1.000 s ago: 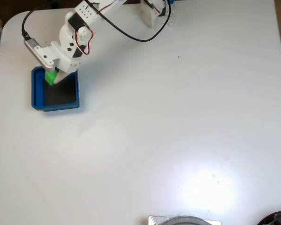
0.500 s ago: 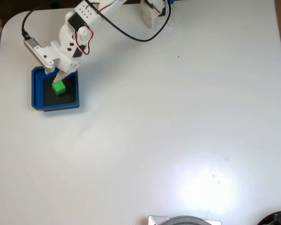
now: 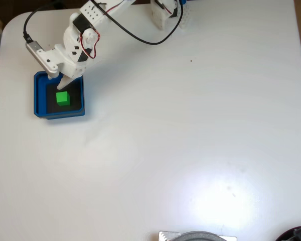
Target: Pick up green cube and drop it in the blue box
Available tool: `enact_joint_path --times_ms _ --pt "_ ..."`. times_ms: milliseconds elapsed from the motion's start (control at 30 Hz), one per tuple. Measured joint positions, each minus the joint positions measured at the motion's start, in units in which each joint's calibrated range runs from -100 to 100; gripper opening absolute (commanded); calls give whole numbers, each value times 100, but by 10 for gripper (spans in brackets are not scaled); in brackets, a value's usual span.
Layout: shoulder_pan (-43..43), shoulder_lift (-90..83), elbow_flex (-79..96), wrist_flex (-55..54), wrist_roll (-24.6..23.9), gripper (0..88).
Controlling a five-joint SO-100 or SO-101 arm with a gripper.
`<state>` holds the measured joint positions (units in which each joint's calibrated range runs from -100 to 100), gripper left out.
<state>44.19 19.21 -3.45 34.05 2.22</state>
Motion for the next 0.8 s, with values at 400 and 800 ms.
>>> enact_joint_path --times_ms 400,800 --pt "0 -986 197 0 -10 199" --pt "0 -3233 2228 0 -10 198"
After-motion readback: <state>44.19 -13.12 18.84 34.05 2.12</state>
